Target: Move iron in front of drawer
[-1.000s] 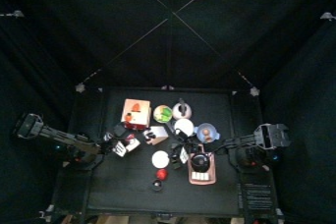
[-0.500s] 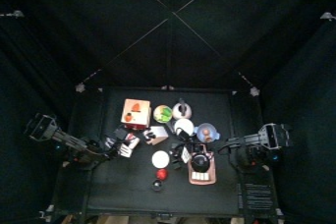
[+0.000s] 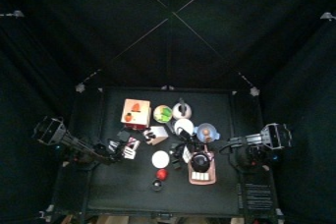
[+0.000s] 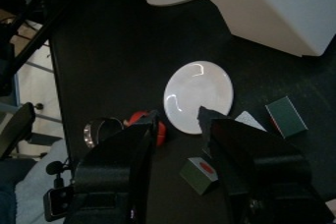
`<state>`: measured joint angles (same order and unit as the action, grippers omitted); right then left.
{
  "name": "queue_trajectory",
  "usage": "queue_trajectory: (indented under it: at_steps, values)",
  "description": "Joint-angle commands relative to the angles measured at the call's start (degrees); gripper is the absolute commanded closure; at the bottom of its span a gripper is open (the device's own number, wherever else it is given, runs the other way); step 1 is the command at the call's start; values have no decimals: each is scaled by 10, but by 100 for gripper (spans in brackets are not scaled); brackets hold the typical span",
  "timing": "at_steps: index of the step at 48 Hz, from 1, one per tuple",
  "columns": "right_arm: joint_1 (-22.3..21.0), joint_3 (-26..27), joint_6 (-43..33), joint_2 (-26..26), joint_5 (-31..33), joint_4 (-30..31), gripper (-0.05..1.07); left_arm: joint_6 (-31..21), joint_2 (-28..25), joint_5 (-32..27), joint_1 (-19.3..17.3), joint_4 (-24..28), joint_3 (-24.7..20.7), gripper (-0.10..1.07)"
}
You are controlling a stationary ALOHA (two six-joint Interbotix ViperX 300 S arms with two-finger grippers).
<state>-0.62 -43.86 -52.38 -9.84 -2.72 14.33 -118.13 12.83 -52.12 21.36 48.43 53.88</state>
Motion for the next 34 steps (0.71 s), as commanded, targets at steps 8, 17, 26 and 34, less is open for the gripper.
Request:
queue_trajectory:
  at_steps: [8, 17, 26, 34]
  values:
    - [-24, -4, 3, -62, 13, 2, 25, -2, 16, -3, 1, 24, -7, 13]
    - [-39, -21, 0, -81, 13, 8, 25, -1, 18, -3, 1, 27, -7, 13]
    - [-41, -26, 0, -83, 13, 8, 25, 1, 21, -4, 1, 34, -5, 13]
    - [-45, -32, -1, -83, 14, 8, 25, 4, 41, -18, 2, 45, -1, 13]
